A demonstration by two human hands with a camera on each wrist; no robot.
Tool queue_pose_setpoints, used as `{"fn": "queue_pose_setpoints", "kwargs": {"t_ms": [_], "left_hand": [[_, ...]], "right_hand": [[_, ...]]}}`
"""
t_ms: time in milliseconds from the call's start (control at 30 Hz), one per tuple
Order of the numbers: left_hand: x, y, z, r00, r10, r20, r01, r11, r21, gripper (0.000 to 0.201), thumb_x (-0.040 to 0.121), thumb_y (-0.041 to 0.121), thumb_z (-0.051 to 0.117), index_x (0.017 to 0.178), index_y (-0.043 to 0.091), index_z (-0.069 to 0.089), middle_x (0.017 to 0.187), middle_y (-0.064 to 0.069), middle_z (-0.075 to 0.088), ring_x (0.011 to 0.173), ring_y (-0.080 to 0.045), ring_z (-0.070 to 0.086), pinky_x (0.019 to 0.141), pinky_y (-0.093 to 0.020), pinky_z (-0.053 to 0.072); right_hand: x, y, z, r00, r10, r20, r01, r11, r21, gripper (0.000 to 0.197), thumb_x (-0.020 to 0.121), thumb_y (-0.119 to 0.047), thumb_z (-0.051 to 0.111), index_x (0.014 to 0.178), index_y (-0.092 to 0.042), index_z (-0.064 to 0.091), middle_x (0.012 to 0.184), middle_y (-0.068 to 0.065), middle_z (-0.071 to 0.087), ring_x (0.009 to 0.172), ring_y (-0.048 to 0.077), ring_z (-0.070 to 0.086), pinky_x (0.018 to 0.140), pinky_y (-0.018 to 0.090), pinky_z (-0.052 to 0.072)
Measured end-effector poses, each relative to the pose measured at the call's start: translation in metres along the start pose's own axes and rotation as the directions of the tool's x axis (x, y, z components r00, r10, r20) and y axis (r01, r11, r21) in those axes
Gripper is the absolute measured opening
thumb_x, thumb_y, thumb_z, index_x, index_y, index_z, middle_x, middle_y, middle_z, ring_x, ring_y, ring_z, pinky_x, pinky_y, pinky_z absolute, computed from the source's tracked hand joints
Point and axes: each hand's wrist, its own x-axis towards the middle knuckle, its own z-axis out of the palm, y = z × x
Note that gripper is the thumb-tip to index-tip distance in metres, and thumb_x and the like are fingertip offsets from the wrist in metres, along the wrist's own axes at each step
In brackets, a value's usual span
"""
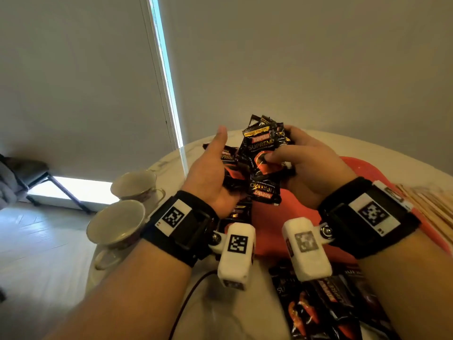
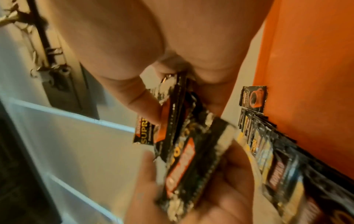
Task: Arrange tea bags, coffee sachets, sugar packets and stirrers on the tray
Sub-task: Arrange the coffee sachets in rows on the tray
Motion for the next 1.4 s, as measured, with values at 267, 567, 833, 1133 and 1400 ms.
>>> {"fn": "queue_pose_setpoints", "kwargs": {"t_ms": [267,567,833,1133,1400], "left_hand": [[-0.013,-0.004,0.003,0.949,-0.048,0.311,0.054,0.998,-0.010,0.085,0.088,0.068,0.064,0.150,0.011,0.055,0.136,-0.017,0.063,0.125,-0.035,0.061,0.116,-0.054,0.042],[-0.004,-0.009,0.000,0.946,-0.086,0.312,0.063,0.995,0.082,0.086,0.085,0.067,0.070,0.147,0.009,0.057,0.136,-0.019,0.058,0.121,-0.039,0.059,0.108,-0.055,0.044],[-0.001,-0.002,-0.003,0.966,-0.090,0.243,0.093,0.996,-0.004,0.070,0.089,0.077,0.059,0.127,0.019,0.067,0.112,-0.010,0.065,0.103,-0.026,0.061,0.094,-0.041,0.045],[-0.005,-0.002,-0.003,0.988,-0.043,0.149,0.027,0.994,0.105,0.025,0.093,0.008,0.052,0.109,0.004,0.071,0.097,-0.013,0.071,0.081,-0.025,0.064,0.076,-0.039,0.052],[-0.006,-0.006,-0.002,0.982,-0.044,0.183,0.021,0.991,0.129,0.022,0.085,0.013,0.065,0.106,0.009,0.073,0.090,-0.012,0.075,0.075,-0.026,0.075,0.063,-0.035,0.061]], "right_hand": [[-0.007,0.000,0.009,0.985,-0.094,0.146,0.131,0.955,-0.265,0.045,0.084,0.013,0.065,0.124,-0.007,0.061,0.106,0.016,0.075,0.092,0.030,0.074,0.074,0.036,0.061],[-0.005,-0.001,0.000,0.977,-0.149,0.152,0.207,0.841,-0.501,0.069,0.080,-0.008,0.082,0.139,-0.031,0.055,0.124,-0.008,0.064,0.100,0.004,0.069,0.072,0.023,0.058],[-0.011,0.005,0.011,0.902,-0.278,0.331,0.414,0.777,-0.474,0.057,0.085,0.006,0.072,0.125,-0.026,0.045,0.134,-0.013,0.053,0.108,0.002,0.065,0.082,0.021,0.056],[-0.013,-0.005,0.002,0.911,-0.164,0.379,0.360,0.765,-0.535,0.103,0.075,-0.016,0.090,0.152,-0.046,0.029,0.151,-0.021,0.039,0.121,-0.014,0.053,0.094,0.018,0.052],[-0.011,-0.001,0.003,0.924,-0.096,0.370,0.353,0.584,-0.731,0.108,0.060,-0.030,0.097,0.151,-0.039,0.040,0.139,-0.022,0.046,0.125,-0.009,0.049,0.104,0.015,0.044]]}}
